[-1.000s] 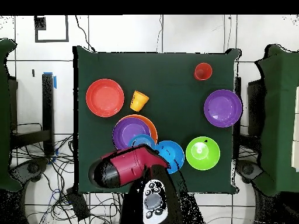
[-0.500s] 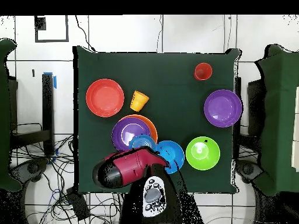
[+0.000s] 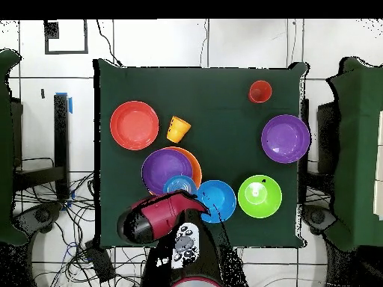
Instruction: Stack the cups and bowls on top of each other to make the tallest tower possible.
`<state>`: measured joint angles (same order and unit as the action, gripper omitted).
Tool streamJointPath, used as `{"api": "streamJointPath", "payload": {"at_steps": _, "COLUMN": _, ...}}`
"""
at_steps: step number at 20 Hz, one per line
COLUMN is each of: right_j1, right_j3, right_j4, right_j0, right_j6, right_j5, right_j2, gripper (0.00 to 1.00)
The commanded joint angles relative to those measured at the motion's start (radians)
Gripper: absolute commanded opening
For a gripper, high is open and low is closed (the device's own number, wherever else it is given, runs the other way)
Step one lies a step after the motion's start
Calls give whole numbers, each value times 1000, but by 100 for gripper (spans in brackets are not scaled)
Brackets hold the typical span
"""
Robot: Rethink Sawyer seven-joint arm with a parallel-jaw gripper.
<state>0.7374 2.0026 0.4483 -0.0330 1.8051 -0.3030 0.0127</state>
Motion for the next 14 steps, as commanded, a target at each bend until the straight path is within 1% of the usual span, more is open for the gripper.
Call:
{"api": "streamJointPath", "payload": {"at_steps": 1, "right_j1": -60, "right_j3": -70, "right_j4": -45, "right_j0": 27, "right_j6": 164, "right_j5": 40, "right_j2": 17, "gripper": 0}}
{"api": "streamJointPath", "payload": {"at_steps": 6, "right_j1": -63, "right_j3": -76, "right_j4": -52, "right_j0": 35, "right_j6": 172, "right_j5": 38, "right_j2": 16, "gripper": 0}}
{"api": "streamJointPath", "payload": {"at_steps": 11, "right_j1": -64, "right_j3": -82, "right_j4": -53, "right_j0": 28, "right_j6": 162, "right_j5": 35, "right_j2": 20, "gripper": 0}}
{"api": "streamJointPath", "payload": {"at_steps": 14, "right_j1": -49, "right_j3": -76, "right_j4": -59, "right_j0": 20, "right_j6": 151, "right_j5": 22, "right_j2": 30, "gripper": 0}}
